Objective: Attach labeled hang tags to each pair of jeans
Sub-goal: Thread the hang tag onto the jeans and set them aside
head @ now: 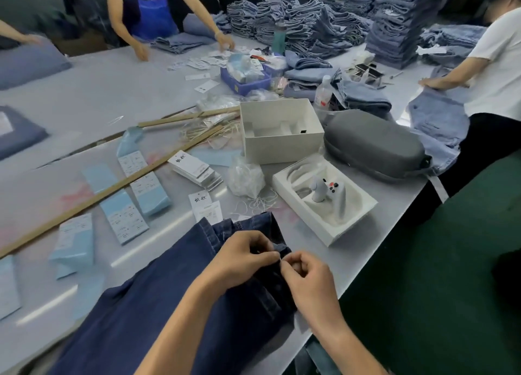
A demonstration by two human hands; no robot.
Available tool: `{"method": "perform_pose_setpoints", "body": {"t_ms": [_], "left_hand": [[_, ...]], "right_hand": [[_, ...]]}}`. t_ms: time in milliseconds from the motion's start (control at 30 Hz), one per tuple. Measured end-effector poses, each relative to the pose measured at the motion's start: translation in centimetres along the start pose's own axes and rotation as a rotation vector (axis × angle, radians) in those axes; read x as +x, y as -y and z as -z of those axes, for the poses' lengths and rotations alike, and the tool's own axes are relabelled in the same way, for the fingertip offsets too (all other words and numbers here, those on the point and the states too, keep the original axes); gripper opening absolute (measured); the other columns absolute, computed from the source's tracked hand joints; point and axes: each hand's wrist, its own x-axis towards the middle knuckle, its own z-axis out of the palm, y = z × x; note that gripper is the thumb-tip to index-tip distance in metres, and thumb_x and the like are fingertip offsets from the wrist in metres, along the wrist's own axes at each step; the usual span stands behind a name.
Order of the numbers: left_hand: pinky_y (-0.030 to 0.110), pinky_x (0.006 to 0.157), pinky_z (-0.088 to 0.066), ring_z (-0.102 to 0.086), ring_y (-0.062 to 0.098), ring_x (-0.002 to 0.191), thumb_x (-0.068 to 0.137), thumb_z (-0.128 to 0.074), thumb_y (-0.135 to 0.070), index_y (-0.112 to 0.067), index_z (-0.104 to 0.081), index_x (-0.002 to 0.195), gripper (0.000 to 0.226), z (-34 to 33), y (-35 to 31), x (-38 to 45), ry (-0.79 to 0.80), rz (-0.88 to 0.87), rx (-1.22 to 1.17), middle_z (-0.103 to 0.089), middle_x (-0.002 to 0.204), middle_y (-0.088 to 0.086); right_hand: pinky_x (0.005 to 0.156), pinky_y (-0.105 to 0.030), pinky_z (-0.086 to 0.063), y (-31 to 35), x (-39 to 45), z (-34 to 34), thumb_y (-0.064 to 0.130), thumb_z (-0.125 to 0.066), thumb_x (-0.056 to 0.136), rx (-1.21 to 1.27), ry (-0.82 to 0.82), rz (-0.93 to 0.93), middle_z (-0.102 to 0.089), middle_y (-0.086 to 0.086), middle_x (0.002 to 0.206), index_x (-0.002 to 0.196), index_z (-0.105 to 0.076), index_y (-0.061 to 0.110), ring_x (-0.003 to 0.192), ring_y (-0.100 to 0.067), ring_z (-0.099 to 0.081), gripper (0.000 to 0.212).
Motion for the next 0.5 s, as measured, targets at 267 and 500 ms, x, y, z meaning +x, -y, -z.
{"method": "perform_pose_setpoints", "body": {"t_ms": [267, 500], "left_hand": [[0.017, 0.078, -0.05, -0.069, 0.005, 0.082, 0.093, -0.073, -0.014, -0.017, -0.079, 0.095, 0.007, 0.8, 0.3, -1.3, -0.021, -0.124, -0.063, -0.077, 0.088, -0.003], [0.033, 0.083, -0.059, -0.073, 0.011, 0.085, 0.089, -0.075, -0.005, -0.024, -0.081, 0.093, 0.02, 0.9, 0.4, -0.8, -0.104, -0.196, 0.085, -0.077, 0.087, -0.005]], "right_hand": [[0.054, -0.015, -0.041, 0.5, 0.9, 0.0, 0.013, -0.076, 0.087, 0.108, 0.051, 0.078, -0.052, 0.011, 0.052, 0.079, -0.076, 0.024, 0.052, -0.002, -0.045, 0.013], [0.072, -0.025, -0.06, 0.3, 0.7, -1.0, 0.009, -0.075, 0.088, 0.432, 0.063, -0.013, -0.078, -0.002, 0.083, 0.086, -0.081, 0.032, 0.081, -0.019, -0.075, 0.024]]}}
